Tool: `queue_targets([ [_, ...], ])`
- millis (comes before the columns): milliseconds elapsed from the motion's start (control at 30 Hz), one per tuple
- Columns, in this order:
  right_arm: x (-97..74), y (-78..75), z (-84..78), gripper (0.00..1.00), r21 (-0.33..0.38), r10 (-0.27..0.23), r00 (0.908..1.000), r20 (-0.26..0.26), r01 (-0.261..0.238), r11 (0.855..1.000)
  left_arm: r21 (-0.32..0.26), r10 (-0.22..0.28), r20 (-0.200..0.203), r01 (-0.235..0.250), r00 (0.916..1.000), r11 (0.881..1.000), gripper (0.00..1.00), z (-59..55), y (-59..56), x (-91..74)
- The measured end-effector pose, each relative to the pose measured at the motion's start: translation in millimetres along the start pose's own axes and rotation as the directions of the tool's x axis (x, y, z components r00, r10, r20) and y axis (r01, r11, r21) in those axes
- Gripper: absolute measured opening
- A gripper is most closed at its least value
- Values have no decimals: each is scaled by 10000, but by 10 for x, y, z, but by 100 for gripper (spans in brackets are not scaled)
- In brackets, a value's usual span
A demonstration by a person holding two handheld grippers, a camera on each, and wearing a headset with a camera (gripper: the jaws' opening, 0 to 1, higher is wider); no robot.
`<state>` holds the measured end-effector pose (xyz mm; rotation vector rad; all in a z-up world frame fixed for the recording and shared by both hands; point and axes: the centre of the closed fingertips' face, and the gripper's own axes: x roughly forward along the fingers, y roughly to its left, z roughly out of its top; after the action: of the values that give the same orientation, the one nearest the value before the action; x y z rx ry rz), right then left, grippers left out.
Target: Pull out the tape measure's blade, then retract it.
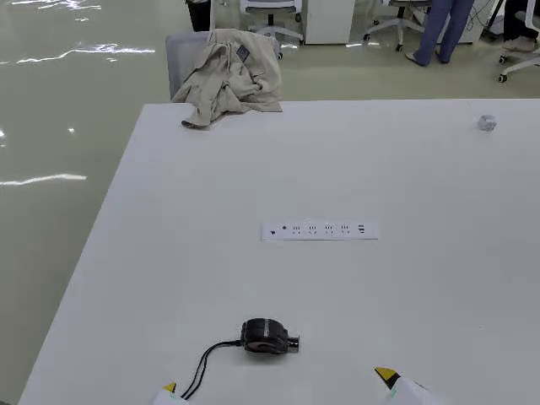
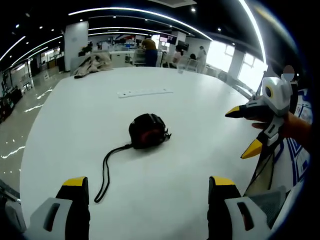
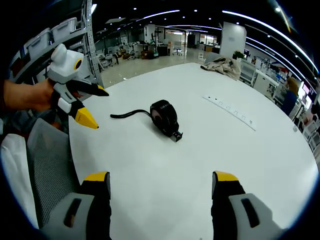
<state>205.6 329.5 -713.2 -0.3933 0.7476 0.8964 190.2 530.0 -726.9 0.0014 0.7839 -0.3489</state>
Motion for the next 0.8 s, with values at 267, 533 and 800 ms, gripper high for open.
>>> queue_targets([
  [267,75,-19,6,82,-433,226,9997,-43,-228,9988,366,-151,-108,155,9998,9992,97,8,18,52],
  [533,169,-53,11,79,-698,415,9990,-135,-423,9967,585,-451,-98,456,9989,9972,96,47,1,124],
  [800,245,-70,14,76,-860,556,9980,-296,-579,9946,738,-561,-11,560,9984,9957,96,66,26,201],
])
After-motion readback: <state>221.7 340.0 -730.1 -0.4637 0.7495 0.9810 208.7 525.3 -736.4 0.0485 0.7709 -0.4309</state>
